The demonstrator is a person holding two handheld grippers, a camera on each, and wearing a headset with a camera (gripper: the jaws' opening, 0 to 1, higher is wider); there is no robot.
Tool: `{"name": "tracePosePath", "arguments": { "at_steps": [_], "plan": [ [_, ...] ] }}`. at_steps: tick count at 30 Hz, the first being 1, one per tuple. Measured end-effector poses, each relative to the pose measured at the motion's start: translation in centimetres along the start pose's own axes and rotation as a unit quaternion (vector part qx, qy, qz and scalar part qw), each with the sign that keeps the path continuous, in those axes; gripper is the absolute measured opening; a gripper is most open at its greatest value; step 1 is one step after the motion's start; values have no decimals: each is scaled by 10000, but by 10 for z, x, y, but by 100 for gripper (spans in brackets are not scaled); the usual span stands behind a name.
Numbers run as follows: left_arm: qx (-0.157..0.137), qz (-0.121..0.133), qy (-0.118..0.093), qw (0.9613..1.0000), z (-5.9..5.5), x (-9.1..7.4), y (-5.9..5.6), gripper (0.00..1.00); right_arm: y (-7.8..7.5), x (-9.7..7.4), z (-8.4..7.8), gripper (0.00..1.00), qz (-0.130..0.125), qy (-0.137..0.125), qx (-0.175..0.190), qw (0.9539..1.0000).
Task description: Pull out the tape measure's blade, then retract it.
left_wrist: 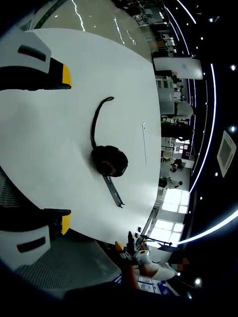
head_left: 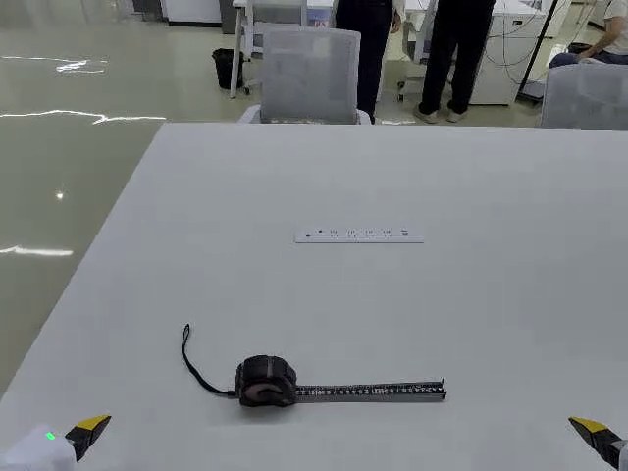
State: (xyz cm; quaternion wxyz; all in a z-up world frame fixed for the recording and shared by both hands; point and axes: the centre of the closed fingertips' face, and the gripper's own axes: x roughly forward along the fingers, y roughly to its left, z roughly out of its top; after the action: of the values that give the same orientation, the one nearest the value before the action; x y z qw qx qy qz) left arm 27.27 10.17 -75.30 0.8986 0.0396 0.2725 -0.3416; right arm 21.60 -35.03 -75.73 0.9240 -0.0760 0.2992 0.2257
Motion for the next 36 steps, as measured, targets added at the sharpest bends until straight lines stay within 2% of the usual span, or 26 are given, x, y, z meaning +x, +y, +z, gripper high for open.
{"name": "tracePosePath", "arguments": {
  "at_steps": [6, 9, 13, 16, 17, 18, 22, 23, 24, 27, 31, 36],
  "plan": [
    [130, -127, 25, 9998, 4, 3, -3, 99, -8, -9, -1, 100, -141, -35, -10, 9999],
    [164, -154, 15, 9997, 11, 6, -4, 99, -9, -13, 1, 100, -184, -113, -8, 9998],
    [190, -34, 0, 9998, 21, 12, -6, 99, -8, -12, -1, 100, -223, -80, 43, 9997],
    [75, 61, 139, 9999, 24, 18, -12, 99, -7, -10, 2, 100, -230, -101, 75, 9997],
    [-113, -74, 142, 9998, 26, 20, -20, 99, -7, -9, 3, 100, -217, -102, 87, 9997],
    [-136, -138, 38, 9998, 34, 22, -26, 99, -7, -7, 4, 100, -196, -112, 70, 9997],
    [178, -118, -90, 9997, 47, 31, -39, 99, -6, -2, 7, 100, -116, -105, 42, 9999],
    [440, 37, -29, 9990, 48, 33, -38, 99, -7, 0, 8, 100, -110, -108, 44, 9999],
    [504, 42, 33, 9987, 46, 35, -40, 99, -7, 0, 9, 100, -108, -111, 49, 9999],
    [412, 60, 6, 9991, 47, 42, -44, 99, -6, 4, 14, 100, -43, -119, -73, 9999],
    [311, 153, -1, 9994, 47, 49, -40, 99, -4, 9, 19, 99, 113, -104, -253, 9996],
    [302, 303, -87, 9990, 54, 52, -39, 99, -11, 18, 28, 96, 269, -64, -407, 9988]
  ]
}}
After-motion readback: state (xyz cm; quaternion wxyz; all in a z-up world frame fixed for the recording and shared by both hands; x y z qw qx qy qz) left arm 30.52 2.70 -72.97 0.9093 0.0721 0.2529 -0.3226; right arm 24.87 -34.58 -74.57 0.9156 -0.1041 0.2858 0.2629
